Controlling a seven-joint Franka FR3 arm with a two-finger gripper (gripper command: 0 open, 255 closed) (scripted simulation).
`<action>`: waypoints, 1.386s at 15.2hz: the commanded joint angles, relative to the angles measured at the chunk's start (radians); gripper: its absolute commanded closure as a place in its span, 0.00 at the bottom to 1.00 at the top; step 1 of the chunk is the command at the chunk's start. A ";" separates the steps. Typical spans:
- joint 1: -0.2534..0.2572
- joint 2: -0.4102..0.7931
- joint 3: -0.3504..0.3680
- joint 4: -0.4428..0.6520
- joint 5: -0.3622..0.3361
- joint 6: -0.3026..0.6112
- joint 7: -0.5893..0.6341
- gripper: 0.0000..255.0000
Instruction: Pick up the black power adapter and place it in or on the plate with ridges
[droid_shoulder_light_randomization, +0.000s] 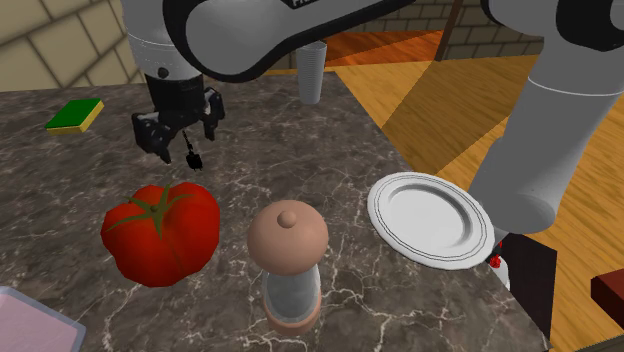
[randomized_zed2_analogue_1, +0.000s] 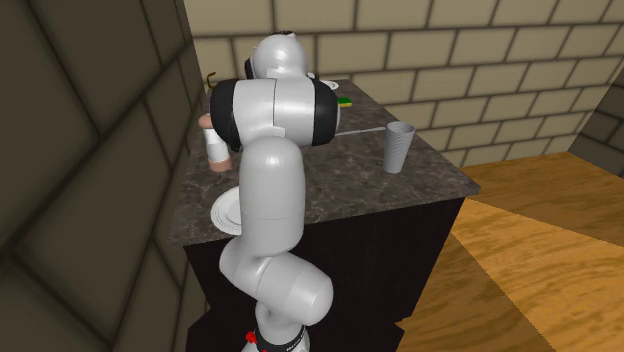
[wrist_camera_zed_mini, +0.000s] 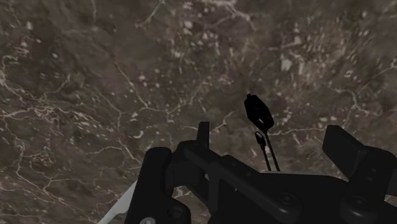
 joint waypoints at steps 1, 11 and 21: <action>-0.001 0.002 -0.001 -0.008 -0.002 0.010 0.001 0.00; 0.000 0.002 -0.001 -0.008 -0.002 0.010 0.001 1.00; 0.001 -0.002 0.001 0.042 0.004 -0.042 -0.007 1.00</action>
